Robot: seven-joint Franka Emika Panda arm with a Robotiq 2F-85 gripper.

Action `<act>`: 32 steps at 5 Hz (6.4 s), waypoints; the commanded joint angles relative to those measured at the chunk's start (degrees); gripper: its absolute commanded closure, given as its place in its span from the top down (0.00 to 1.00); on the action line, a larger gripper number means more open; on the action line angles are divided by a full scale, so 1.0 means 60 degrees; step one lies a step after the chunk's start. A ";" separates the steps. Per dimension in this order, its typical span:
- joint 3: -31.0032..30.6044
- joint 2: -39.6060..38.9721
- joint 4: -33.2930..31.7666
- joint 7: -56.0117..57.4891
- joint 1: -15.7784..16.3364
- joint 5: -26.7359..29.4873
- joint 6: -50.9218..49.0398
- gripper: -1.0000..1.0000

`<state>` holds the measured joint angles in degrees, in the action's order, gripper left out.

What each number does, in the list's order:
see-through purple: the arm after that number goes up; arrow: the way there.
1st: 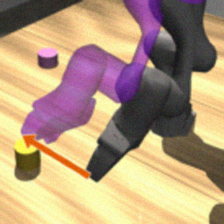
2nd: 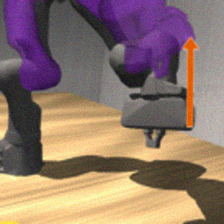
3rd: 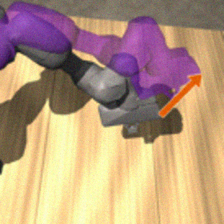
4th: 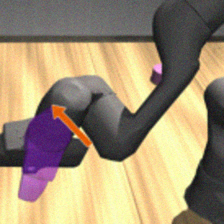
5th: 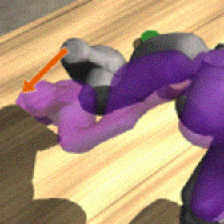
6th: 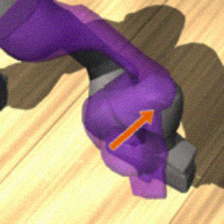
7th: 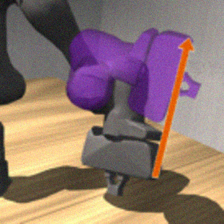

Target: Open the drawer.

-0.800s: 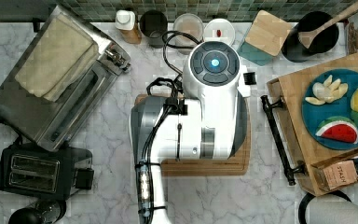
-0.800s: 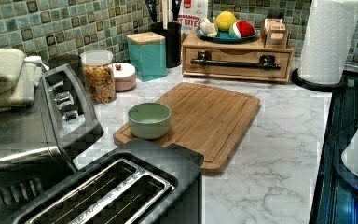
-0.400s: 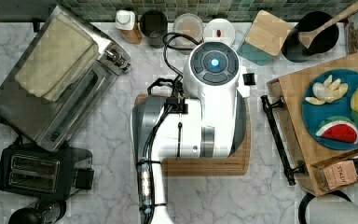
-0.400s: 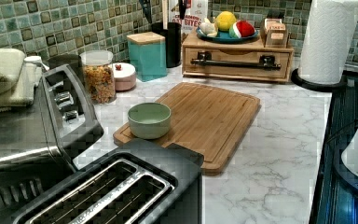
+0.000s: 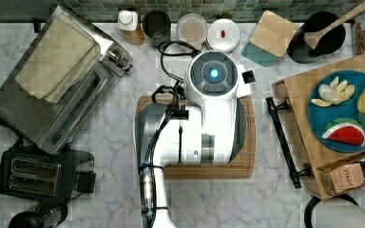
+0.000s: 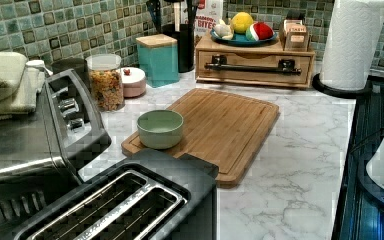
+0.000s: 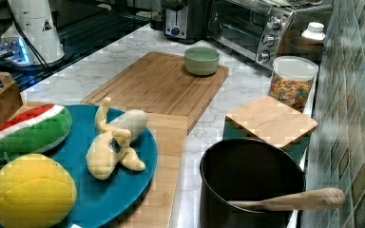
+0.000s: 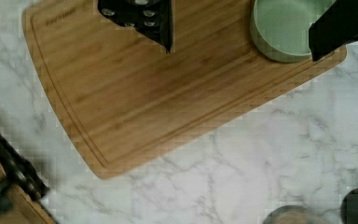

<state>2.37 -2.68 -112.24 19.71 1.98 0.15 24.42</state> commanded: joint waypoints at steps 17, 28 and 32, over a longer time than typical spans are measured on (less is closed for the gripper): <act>0.2306 -0.1779 -0.4161 1.0299 -0.2293 -0.0864 0.7076 1.00; -0.0089 0.1091 -0.7386 0.5421 0.0952 0.0105 0.5255 1.00; 0.0060 0.1644 -0.7597 0.5014 0.1356 -0.0128 0.5262 1.00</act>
<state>8.16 3.09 -153.98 54.97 3.30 -1.45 60.15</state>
